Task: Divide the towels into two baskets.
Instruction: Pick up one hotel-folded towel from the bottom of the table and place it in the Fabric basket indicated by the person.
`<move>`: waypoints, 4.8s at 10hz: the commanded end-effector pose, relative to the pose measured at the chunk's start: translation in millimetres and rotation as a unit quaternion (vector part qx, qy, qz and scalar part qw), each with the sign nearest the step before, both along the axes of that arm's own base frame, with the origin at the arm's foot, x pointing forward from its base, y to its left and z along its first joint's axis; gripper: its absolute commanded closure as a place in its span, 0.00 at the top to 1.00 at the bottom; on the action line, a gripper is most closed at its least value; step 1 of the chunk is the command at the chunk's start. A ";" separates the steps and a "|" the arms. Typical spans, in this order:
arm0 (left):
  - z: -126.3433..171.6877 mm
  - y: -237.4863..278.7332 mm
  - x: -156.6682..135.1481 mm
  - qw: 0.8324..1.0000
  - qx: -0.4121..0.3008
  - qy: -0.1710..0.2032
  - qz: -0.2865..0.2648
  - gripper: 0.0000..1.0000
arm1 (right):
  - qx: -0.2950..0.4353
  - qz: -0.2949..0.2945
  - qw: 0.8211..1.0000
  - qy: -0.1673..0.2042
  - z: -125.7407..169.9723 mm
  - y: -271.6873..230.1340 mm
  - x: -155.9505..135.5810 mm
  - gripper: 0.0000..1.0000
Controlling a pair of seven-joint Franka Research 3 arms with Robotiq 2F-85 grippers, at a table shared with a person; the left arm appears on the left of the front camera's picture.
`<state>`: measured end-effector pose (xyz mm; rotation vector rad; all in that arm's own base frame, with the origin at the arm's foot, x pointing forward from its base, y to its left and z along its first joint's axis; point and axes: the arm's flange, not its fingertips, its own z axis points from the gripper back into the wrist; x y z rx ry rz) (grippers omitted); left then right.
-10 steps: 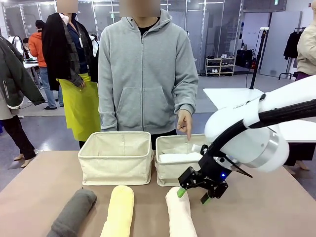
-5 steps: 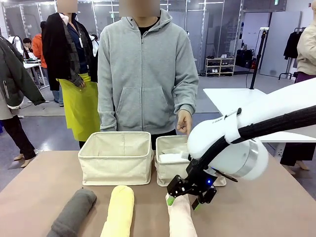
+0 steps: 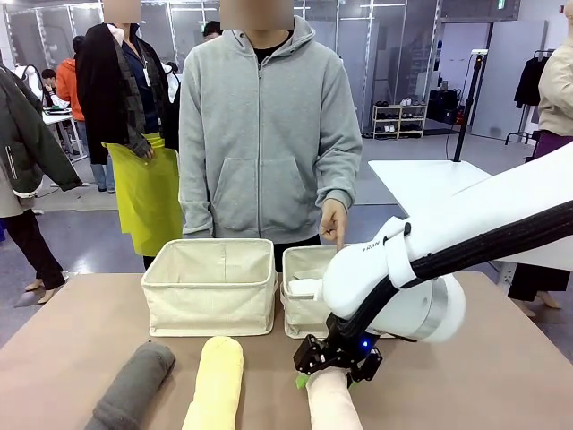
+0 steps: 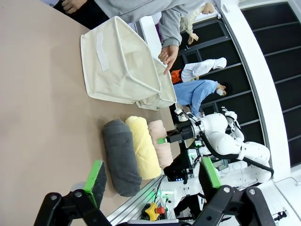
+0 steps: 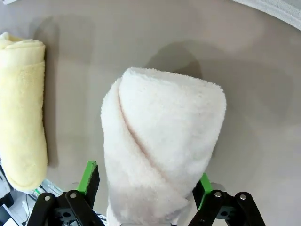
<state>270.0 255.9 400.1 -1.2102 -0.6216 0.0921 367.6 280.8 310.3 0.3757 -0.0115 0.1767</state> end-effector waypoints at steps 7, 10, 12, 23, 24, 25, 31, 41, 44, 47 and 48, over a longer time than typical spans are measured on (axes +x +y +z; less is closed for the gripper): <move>2.0 2.0 -1.3 1.000 -0.008 -0.007 0.002 1.00 | -0.031 -0.010 0.999 -0.029 26.9 1.4 -8.6 0.23; 2.0 2.0 -1.3 1.000 -0.008 -0.007 0.002 1.00 | -0.080 0.098 0.990 -0.066 106.2 1.5 -23.3 0.23; 2.0 2.0 -1.3 1.000 -0.008 -0.007 0.002 1.00 | -0.139 0.234 0.957 -0.103 155.5 6.6 -26.3 0.23; 2.0 2.0 -1.3 1.000 -0.008 -0.007 0.002 1.00 | -0.183 0.564 0.792 -0.145 214.7 -0.4 -18.8 0.37; 2.0 2.0 -1.3 1.000 -0.008 -0.007 0.002 1.00 | -0.218 0.590 0.763 -0.150 221.3 14.3 5.7 0.37; 2.0 2.0 -1.3 1.000 -0.008 -0.007 0.002 1.00 | -0.225 0.623 0.735 -0.145 223.7 25.1 27.9 0.37; 2.0 2.0 -1.3 1.000 -0.008 -0.007 0.002 1.00 | -0.227 0.697 0.662 -0.156 199.0 41.4 168.2 0.37; 2.0 2.0 -1.3 1.000 -0.008 -0.007 0.002 1.00 | -0.184 0.683 0.695 -0.127 112.5 37.5 206.5 1.00; 2.0 2.0 -1.3 1.000 -0.008 -0.007 0.002 1.00 | -0.185 0.671 0.705 -0.135 119.1 35.1 200.4 1.00; 2.0 2.0 -1.3 1.000 -0.008 -0.007 0.002 1.00 | -0.187 0.682 0.695 -0.130 122.8 38.5 209.4 1.00; 2.0 2.0 -1.3 1.000 -0.008 -0.007 0.002 1.00 | -0.187 0.682 0.695 -0.130 122.8 38.5 209.4 1.00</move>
